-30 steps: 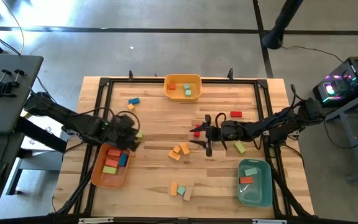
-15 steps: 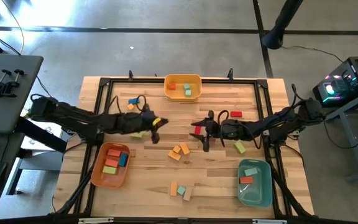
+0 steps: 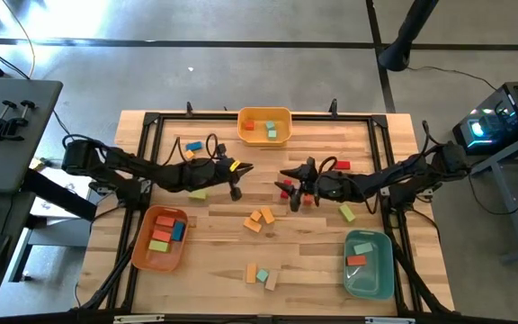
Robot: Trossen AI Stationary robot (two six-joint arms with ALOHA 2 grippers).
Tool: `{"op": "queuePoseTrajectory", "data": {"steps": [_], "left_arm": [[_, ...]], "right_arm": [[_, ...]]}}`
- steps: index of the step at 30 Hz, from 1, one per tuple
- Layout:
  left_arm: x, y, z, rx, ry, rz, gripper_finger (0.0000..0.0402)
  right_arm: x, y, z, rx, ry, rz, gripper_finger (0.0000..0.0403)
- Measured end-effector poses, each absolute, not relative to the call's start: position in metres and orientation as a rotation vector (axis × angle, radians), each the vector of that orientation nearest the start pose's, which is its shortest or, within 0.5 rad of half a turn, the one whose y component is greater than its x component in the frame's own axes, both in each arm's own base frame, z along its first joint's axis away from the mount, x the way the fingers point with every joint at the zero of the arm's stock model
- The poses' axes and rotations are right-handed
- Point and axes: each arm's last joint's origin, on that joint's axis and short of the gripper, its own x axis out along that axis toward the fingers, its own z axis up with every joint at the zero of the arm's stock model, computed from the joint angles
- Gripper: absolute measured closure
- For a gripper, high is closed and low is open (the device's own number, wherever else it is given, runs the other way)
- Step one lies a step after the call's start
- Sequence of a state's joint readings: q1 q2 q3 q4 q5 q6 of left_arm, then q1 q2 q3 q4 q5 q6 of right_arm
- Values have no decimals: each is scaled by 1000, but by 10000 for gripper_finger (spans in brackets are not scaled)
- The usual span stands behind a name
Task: Sort blocks by size
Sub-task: Put the small orange block into the yellow bin
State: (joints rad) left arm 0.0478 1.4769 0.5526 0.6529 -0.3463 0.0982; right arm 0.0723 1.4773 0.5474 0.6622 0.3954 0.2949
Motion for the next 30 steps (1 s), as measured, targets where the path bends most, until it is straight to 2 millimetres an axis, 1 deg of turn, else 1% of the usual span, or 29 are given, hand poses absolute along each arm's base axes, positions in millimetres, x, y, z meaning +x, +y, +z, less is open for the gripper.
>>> {"op": "queuePoseTrajectory", "data": {"steps": [3, 7, 11, 14, 16, 17, 21, 23, 26, 30], "left_arm": [[281, 23, 181, 150, 297, 366, 382], [281, 22, 181, 169, 303, 351, 382], [282, 22, 181, 168, 297, 342, 382], [282, 21, 181, 153, 296, 340, 382], [282, 20, 181, 145, 293, 336, 380], [282, 18, 181, 144, 293, 332, 377], [282, 12, 180, 147, 298, 293, 356], [282, 10, 179, 143, 308, 262, 333], [282, 9, 179, 129, 312, 252, 288], [282, 9, 178, 72, 309, 260, 229]], "right_arm": [[286, 14, 181, 251, 326, -367, 190], [290, 25, 187, 235, 623, -353, 190], [284, 37, 201, 231, 874, -372, 190], [279, 44, 209, 259, 978, -367, 190], [276, 47, 206, 273, 1024, -334, 190], [273, 48, 202, 263, 1039, -326, 190], [257, 42, 174, 194, 1105, -384, 190], [252, 39, 163, 163, 1096, -382, 190], [248, 34, 151, 126, 1064, -402, 190], [248, 32, 148, 113, 1031, -427, 190]]}}
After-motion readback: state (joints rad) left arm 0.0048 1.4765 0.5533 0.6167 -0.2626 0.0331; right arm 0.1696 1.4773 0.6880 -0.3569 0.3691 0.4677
